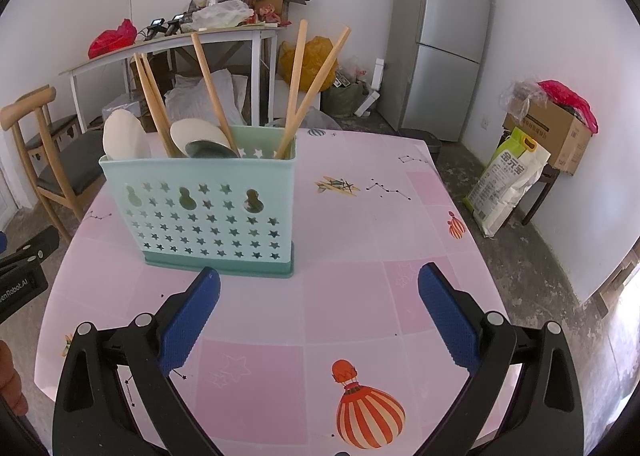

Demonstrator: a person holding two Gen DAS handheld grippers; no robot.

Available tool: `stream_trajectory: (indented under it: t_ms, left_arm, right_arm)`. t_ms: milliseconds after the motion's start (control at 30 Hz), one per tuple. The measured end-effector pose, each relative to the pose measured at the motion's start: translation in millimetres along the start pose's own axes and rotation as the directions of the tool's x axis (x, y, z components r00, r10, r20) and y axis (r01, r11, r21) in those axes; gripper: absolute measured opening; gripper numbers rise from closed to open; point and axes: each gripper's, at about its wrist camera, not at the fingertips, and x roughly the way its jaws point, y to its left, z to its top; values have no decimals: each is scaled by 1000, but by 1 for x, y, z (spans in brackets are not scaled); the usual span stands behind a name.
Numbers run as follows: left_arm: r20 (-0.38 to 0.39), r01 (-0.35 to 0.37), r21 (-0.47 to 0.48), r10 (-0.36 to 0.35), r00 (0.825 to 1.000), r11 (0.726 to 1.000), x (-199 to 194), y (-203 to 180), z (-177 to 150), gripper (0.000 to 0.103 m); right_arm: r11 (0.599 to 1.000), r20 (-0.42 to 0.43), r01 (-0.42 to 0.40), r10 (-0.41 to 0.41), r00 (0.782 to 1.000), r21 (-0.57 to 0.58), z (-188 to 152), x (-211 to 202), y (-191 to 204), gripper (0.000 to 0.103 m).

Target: Organize utensils

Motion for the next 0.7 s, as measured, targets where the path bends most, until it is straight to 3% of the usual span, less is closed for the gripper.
stream_trajectory:
  t_ms: [700]
  left_arm:
    - [4,-6,-10,6,1000,1000,0,5,0,95]
  right_arm:
    - [1000,2,0,0,1000,-1,1,-1,2,96]
